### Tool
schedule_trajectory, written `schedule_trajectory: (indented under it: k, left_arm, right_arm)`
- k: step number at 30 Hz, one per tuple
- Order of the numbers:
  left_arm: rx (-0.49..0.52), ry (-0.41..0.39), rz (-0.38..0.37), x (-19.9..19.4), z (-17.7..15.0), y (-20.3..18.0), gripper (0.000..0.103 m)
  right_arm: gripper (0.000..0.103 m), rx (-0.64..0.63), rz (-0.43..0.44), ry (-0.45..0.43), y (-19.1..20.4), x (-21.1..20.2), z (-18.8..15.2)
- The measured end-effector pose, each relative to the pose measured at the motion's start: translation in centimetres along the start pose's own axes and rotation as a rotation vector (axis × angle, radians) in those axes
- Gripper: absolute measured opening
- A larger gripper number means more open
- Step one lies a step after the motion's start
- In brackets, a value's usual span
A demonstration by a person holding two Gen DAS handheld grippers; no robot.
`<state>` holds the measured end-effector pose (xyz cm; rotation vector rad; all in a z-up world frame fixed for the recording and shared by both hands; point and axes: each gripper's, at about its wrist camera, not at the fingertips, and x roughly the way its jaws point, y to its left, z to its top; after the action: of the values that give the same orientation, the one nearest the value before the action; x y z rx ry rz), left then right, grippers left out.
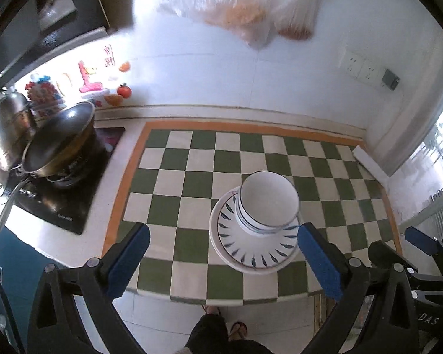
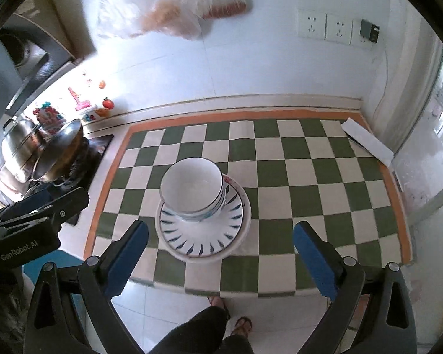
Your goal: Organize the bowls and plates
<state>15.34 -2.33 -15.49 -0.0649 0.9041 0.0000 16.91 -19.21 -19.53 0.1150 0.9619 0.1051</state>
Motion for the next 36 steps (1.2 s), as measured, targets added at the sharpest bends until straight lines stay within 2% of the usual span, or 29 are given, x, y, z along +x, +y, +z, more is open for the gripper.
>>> schedule_trajectory:
  k: [10, 15, 20, 28, 36]
  left_arm:
    - [0.031, -0.063, 0.037, -9.9, -4.9, -0.9, 0.102]
    - [0.036, -0.088, 0.014, -13.6, -6.3, -0.1, 0.102]
    - [0.056, -0.138, 0.032, -16.9, -7.4, 1.1, 0.102]
    - [0.027, -0.168, 0.006, -19.3, -8.6, 3.0, 0.102]
    - [0.042, -0.183, 0.011, -20.1, -9.0, 3.5, 0.102]
  right_arm:
    - [0.100, -0.002, -0.008, -0.075, 0.9, -11.3, -4.6]
    - [0.100, 0.000, -0.018, -0.109, 2.1, -16.0, -6.7]
    - [0.100, -0.011, -0.046, -0.142, 4.4, -19.9, -8.7]
    - [0.100, -0.043, -0.111, -0.178, 7.2, -23.0, -10.3]
    - [0.100, -0.023, -0.133, -0.176, 7.5, -23.4, -10.2]
